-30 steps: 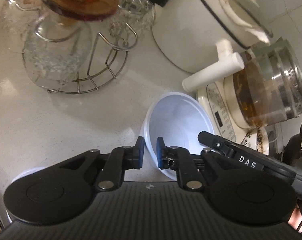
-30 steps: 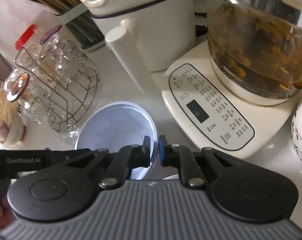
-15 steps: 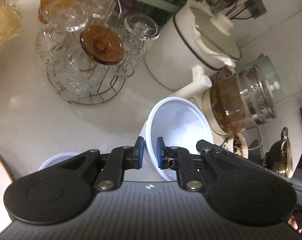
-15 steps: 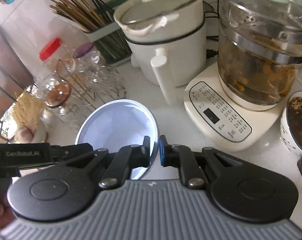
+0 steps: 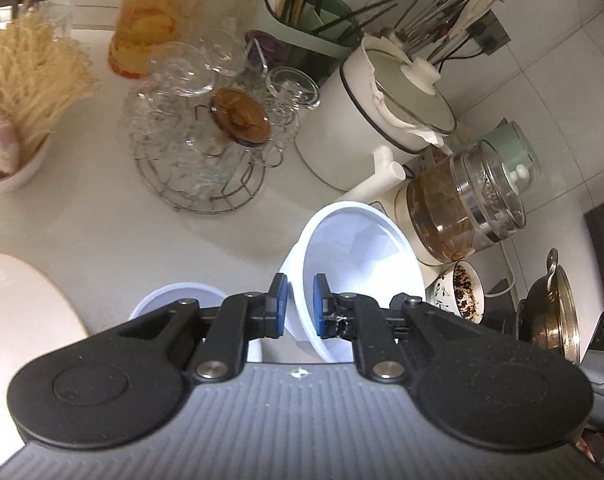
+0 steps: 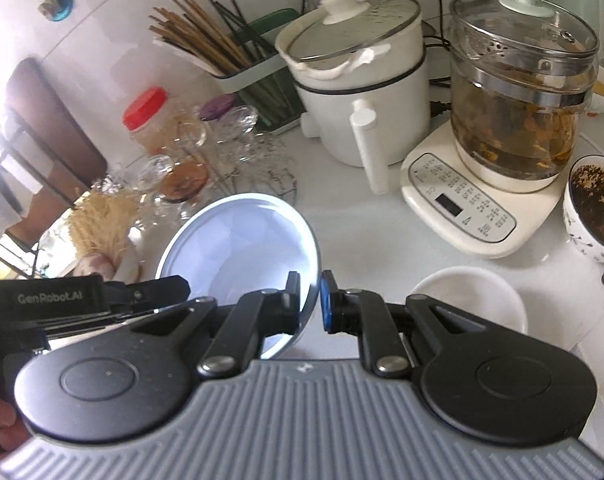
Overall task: Organize plates and bowls
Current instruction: 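Lift the second bowl with both grippers and carry it over the first bowl, then lower the second bowl into the first bowl and open both grippers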
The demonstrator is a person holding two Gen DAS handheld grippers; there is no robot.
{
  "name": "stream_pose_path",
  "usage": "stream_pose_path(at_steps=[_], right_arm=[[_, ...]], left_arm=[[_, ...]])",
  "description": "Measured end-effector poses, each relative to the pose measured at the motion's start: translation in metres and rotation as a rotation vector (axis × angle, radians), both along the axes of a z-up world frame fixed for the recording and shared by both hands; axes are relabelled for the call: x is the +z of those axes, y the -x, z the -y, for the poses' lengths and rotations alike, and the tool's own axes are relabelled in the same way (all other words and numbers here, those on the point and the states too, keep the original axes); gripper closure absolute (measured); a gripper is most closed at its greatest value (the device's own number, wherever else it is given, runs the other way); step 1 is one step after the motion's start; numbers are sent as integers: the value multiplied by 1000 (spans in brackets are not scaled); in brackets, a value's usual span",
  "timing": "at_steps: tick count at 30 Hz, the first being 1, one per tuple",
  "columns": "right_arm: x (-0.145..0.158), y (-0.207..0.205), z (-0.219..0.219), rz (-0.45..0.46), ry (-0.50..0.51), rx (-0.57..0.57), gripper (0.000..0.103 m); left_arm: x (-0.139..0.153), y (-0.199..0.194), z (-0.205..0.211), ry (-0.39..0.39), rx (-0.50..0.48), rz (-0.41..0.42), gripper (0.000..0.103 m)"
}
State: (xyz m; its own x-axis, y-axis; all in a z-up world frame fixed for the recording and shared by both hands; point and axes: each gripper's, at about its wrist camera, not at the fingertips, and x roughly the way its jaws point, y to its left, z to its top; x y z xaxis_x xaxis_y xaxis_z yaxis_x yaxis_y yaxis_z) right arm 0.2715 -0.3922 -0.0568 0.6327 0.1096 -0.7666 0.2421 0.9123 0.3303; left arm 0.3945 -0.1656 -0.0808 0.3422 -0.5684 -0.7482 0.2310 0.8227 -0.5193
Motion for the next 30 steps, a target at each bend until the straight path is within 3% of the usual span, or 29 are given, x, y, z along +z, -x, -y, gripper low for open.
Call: stream_pose_path(at_steps=[10,18,30], right_arm=[[-1,10,-34,17,-27,54,89],[-19,5,-54,-10,-30,100,89],[-54,3,-69,-61,-57,80,89]], left_arm=[[12,29,-36,-51,49,36,88],[-7,36,-59,-67,83,9,88],[-38,34,-74,-102,90,-8,88]])
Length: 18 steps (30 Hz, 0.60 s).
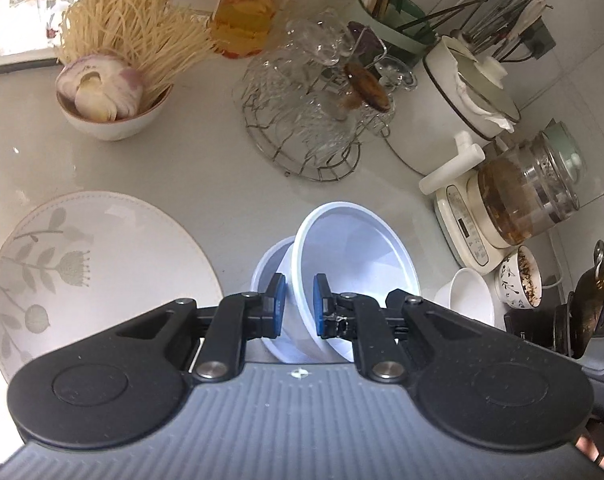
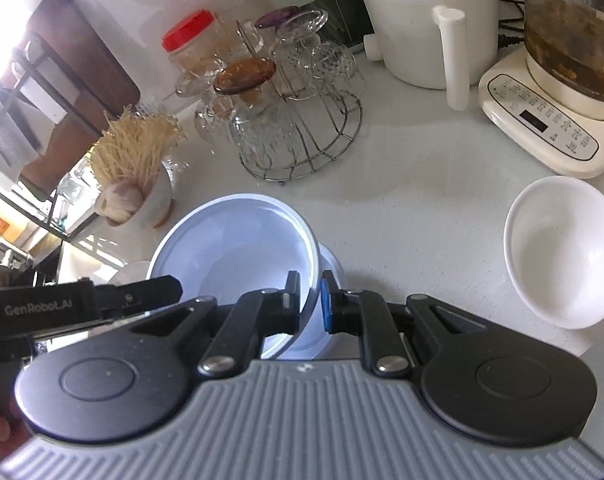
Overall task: Organize plates and bowls
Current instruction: 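Lower the second bowl into the first bowl and open both grippers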
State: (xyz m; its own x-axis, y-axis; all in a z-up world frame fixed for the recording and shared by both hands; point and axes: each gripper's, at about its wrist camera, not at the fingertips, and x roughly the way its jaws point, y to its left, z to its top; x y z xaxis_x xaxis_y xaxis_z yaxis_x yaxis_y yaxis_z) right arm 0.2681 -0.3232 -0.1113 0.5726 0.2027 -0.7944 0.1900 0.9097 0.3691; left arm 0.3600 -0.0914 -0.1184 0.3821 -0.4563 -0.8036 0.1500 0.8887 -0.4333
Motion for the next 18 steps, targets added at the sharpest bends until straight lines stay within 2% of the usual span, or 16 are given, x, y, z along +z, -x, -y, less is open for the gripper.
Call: stream_pose_path(at_steps=[3,10,18], right_arm=[[-1,-1,0,-12,0,-1,89],[1,-3,5,-39,1,-30,89],[25,5,4,7,20,-7,88]], left_arm=[[-4,0,-2,3,3,-17,88],[4,2,0,-23,2,13,86],[29,13,-2,-24,10,58,80]])
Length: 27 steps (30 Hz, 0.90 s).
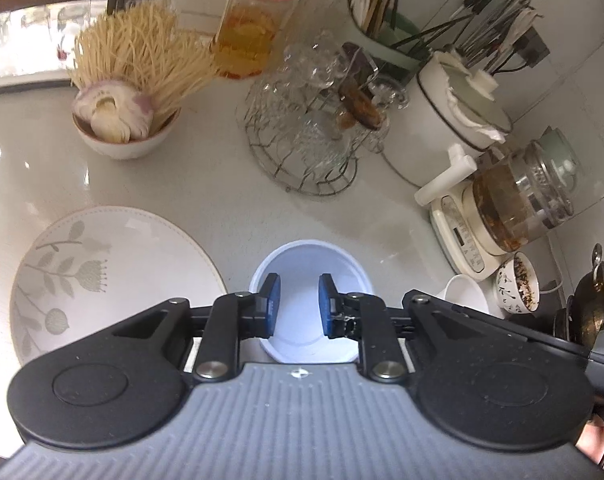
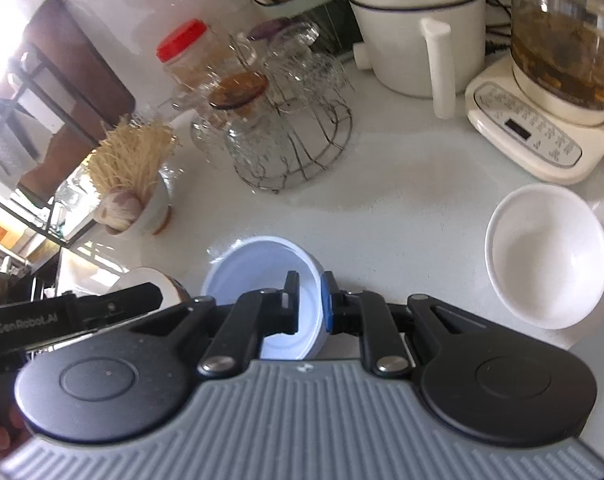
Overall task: Organize plates and bowls
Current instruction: 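Lower the second bowl into the first bowl and open both grippers, then move both grippers toward the white ceramic bowl by the kettle base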
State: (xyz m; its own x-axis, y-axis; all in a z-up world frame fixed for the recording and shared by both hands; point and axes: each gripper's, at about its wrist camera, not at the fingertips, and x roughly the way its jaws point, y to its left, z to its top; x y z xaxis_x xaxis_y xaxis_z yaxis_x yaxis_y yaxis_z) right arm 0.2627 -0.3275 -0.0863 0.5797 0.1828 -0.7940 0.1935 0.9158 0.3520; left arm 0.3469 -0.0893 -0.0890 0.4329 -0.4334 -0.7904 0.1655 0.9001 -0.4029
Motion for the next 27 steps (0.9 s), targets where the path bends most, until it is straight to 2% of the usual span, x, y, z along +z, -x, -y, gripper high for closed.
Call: stream_pose_path(at_steps=[6,13,14,15,16,17,27], right_arm=[[26,12,-4,65,28,18,88],[56,34,-9,187,114,-20,87],[60,36,-11,201,123,-28,85],[63,38,-12,220,128,-33,77],[66,42,-12,244,132,-41,60],[69,46,-13,270,138,-45,51],[81,68,-3,320,194,-129,52]], left_arm=[[29,15,1,-23,-22,63,80],[49,28,2,-18,-70,159,72],[51,29,2,-16,-76,167,69],[53,31,1,-15,-83,179,68],[55,32,2,-16,-93,192,66],[55,33,2,-18,-104,199,65],[59,36,18,-13,-217,230,60]])
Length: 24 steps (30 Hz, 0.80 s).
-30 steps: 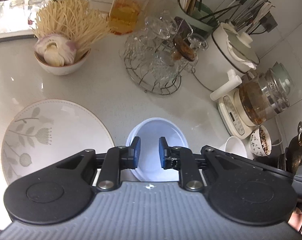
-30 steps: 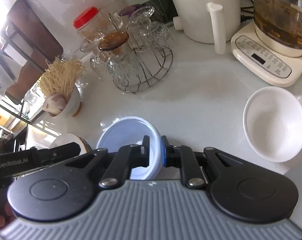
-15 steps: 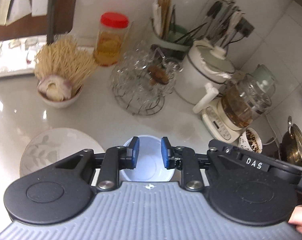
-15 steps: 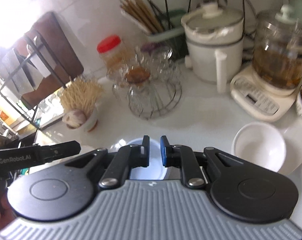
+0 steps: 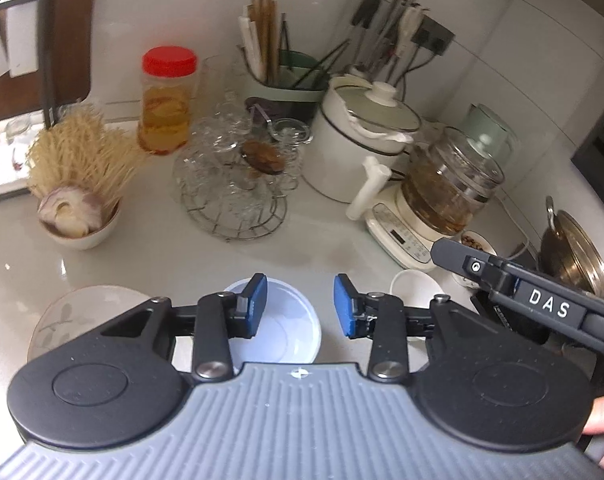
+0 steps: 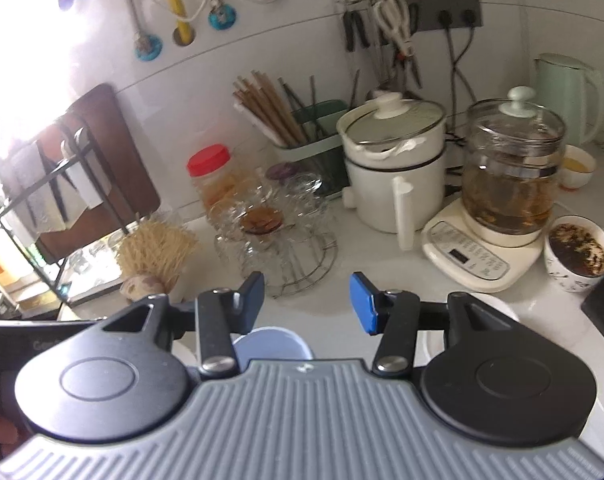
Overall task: Organize plates and bowls
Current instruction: 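Move both grippers toward the white ceramic bowl by the kettle base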
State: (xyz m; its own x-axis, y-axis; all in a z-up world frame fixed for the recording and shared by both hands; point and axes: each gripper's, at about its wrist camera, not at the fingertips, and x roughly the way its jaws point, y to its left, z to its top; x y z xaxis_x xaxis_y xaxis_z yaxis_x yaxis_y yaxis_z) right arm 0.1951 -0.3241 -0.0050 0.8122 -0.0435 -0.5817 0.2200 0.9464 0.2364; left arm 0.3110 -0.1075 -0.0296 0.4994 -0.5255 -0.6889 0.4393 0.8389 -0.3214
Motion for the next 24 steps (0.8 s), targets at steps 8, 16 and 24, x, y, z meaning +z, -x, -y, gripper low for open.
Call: stream_pose_path(at_steps=[8,16,24], right_arm=[[3,20,9,-3,38,-72,52],[-1,38,31,-31,26,-154,52],[-15,55,59,-84,-14,-248,40]], left_arm=[[-1,1,24,4,-85,1,58],[-6,5,58,0,-173,-6,58],[-15,10,92,-11,-262,-40,47]])
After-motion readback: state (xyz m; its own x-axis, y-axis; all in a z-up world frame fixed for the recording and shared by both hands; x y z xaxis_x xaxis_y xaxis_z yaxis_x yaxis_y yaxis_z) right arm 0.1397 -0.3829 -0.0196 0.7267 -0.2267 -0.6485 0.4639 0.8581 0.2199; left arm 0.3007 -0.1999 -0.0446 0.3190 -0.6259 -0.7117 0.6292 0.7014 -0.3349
